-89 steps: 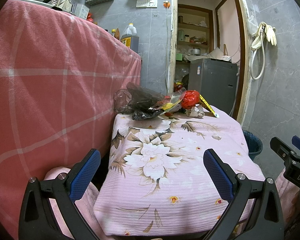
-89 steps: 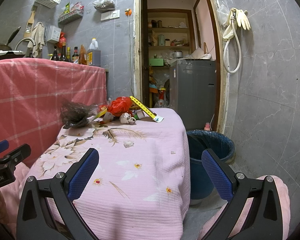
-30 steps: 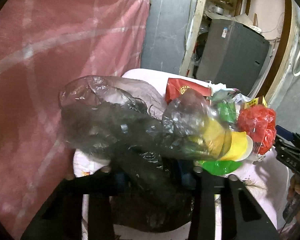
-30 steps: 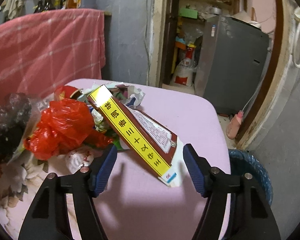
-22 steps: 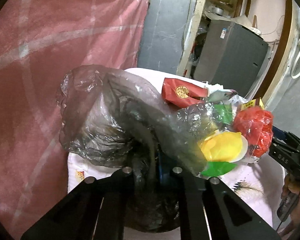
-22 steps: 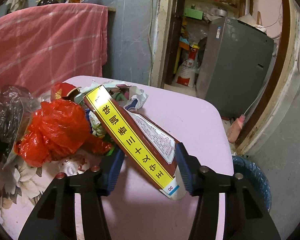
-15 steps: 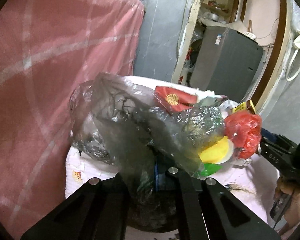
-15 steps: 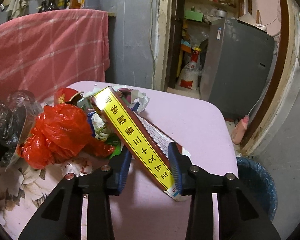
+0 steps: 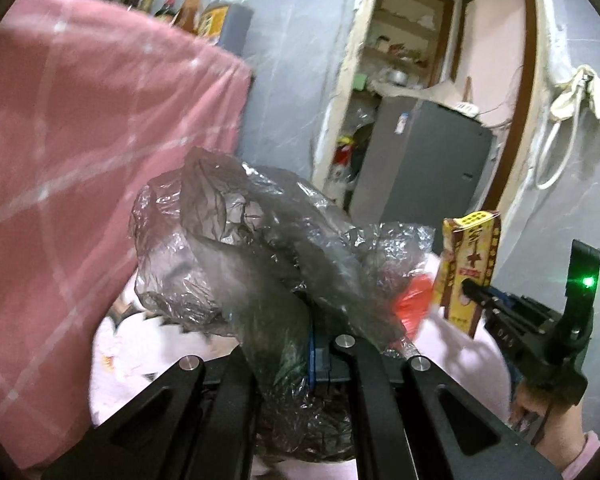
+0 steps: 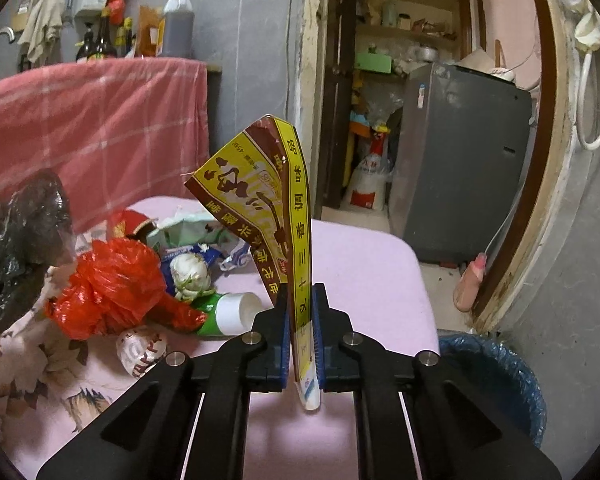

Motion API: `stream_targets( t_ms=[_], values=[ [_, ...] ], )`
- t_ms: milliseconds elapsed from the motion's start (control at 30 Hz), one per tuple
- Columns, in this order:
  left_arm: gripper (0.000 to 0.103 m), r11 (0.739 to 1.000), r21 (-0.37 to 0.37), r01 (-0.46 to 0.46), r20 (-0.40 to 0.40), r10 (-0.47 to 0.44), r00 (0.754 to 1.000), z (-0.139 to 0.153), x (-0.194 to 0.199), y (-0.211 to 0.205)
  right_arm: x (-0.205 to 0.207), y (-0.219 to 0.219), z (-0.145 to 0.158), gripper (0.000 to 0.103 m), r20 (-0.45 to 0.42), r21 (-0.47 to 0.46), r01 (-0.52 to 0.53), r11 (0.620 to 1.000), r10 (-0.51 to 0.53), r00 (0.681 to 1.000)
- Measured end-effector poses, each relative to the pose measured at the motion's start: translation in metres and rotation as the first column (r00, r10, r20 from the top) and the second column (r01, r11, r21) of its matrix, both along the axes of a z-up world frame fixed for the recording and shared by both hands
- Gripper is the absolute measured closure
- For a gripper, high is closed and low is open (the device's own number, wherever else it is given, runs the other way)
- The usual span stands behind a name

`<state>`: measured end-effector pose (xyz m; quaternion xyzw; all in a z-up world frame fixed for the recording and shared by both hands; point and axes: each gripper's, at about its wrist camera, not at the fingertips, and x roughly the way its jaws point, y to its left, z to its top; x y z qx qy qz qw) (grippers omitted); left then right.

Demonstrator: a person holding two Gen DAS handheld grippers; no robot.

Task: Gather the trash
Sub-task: 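Carry both items to the blue bin and open both tools to drop them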

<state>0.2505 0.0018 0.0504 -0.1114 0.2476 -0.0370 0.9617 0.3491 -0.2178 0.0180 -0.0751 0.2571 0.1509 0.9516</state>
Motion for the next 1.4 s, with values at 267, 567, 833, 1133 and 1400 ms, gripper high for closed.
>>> stream_targets(
  t_ms=[267, 567, 833, 1133, 1400],
  values=[
    [0.103, 0.995, 0.012, 0.098, 0.080, -0.098, 0.992, 0.017, 0.004, -0.059, -0.021, -0.053, 0.028, 0.096, 0.070, 0.076, 0.070, 0.995, -0.075, 0.995],
    [0.103, 0.963, 0.007, 0.271, 0.079, -0.270, 0.960, 0.019, 0.031, -0.160, -0.036, -0.138, 0.036, 0.096, 0.099, 0.109, 0.205, 0.973, -0.216, 0.971],
    [0.103, 0.930, -0.009, 0.367, 0.019, -0.367, 0.930, -0.004, 0.069, -0.243, -0.030, -0.210, 0.011, 0.095, 0.032, 0.155, 0.335, 0.929, -0.344, 0.939],
    [0.103, 0.923, -0.019, 0.384, -0.089, -0.384, 0.919, -0.043, 0.106, -0.290, -0.020, -0.244, -0.024, 0.095, -0.068, 0.161, 0.398, 0.903, -0.392, 0.918],
    [0.103, 0.922, 0.010, 0.388, -0.168, -0.381, 0.909, -0.074, 0.124, -0.306, -0.011, -0.252, -0.040, 0.094, -0.133, 0.158, 0.411, 0.898, -0.394, 0.910]
  ],
)
